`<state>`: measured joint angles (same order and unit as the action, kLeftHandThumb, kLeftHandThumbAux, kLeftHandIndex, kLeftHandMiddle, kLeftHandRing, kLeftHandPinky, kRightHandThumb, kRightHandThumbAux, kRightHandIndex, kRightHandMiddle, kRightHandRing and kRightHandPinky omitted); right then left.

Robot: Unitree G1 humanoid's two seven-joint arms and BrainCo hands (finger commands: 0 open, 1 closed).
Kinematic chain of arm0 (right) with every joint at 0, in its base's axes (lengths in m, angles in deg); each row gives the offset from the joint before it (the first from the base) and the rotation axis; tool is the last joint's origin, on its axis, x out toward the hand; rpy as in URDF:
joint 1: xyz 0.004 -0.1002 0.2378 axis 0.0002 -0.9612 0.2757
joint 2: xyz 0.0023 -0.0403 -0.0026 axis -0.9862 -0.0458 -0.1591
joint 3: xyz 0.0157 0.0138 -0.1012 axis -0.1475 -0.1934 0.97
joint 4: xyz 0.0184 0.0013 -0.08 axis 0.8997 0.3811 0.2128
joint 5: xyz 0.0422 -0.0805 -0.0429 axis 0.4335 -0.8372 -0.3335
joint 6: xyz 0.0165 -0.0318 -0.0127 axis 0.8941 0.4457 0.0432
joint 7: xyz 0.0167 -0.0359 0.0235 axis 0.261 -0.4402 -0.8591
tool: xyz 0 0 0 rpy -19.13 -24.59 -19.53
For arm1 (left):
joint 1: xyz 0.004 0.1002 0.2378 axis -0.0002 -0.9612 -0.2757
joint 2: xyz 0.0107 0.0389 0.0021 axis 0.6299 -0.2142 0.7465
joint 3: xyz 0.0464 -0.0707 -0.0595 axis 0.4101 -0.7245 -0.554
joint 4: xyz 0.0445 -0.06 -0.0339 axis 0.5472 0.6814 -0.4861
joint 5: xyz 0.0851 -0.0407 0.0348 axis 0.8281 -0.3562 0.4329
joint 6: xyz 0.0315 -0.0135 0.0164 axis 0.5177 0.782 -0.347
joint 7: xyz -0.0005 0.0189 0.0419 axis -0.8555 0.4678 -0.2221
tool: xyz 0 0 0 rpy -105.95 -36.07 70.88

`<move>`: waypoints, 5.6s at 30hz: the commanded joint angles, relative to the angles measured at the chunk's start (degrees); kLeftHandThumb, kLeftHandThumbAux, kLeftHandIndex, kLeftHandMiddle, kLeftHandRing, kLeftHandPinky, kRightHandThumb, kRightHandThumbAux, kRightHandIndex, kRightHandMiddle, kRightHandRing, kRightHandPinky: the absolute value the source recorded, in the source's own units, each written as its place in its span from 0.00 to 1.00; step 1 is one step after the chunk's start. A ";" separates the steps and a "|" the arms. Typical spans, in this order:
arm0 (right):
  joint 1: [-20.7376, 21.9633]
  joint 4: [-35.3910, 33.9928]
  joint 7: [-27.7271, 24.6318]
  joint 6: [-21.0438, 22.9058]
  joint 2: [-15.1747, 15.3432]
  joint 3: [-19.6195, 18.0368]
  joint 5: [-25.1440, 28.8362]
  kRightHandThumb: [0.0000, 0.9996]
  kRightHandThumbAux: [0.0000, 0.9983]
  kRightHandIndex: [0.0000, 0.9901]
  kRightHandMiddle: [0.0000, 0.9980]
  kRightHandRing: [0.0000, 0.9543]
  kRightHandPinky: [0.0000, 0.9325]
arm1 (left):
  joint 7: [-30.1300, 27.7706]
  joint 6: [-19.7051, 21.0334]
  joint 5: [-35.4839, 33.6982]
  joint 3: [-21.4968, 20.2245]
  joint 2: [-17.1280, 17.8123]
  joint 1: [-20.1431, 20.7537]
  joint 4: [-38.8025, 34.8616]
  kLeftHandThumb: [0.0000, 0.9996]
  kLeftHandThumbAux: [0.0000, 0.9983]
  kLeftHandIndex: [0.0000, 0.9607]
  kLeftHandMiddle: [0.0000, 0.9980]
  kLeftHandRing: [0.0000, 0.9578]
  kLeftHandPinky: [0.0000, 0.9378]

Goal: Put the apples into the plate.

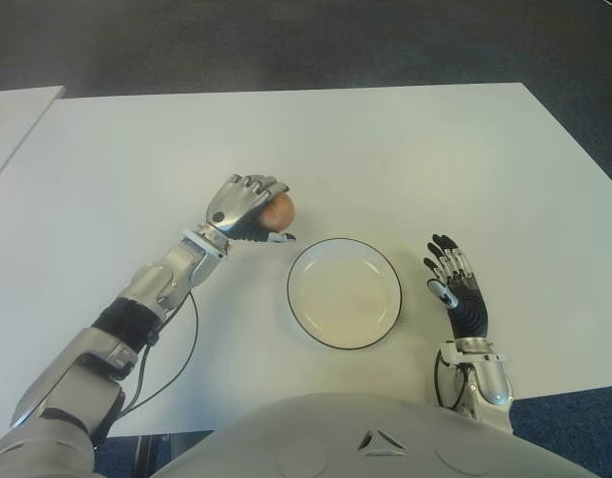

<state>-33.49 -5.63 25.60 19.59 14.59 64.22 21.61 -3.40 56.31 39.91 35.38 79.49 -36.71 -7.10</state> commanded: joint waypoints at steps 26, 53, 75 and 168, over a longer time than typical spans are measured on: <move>-1.25 2.90 1.56 5.16 -2.55 0.87 0.66 0.16 0.58 0.04 0.12 0.08 0.05 | -12.83 -0.28 0.86 -9.84 0.46 -6.93 -18.29 0.75 0.70 0.46 0.86 0.88 0.84; -1.43 2.23 3.51 4.85 -4.29 1.90 -0.82 0.20 0.57 0.08 0.15 0.10 0.09 | -16.03 -2.91 11.53 2.52 -9.59 -11.41 -21.73 0.75 0.69 0.46 0.84 0.89 0.89; -1.88 2.92 4.21 3.21 -5.72 2.88 -1.13 0.21 0.58 0.09 0.14 0.10 0.09 | -15.56 -3.06 14.35 6.43 -10.98 -10.71 -15.68 0.75 0.69 0.46 0.84 0.88 0.90; -0.04 7.54 4.03 0.38 -7.83 3.65 -0.99 0.18 0.59 0.07 0.08 0.04 0.02 | -28.58 -3.47 4.78 1.32 -10.05 -11.83 -21.03 0.17 0.22 0.00 0.00 0.00 0.00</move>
<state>-31.49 -3.55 29.76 16.40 7.70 67.35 20.01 -32.54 52.32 44.49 37.20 69.44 -47.80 -27.79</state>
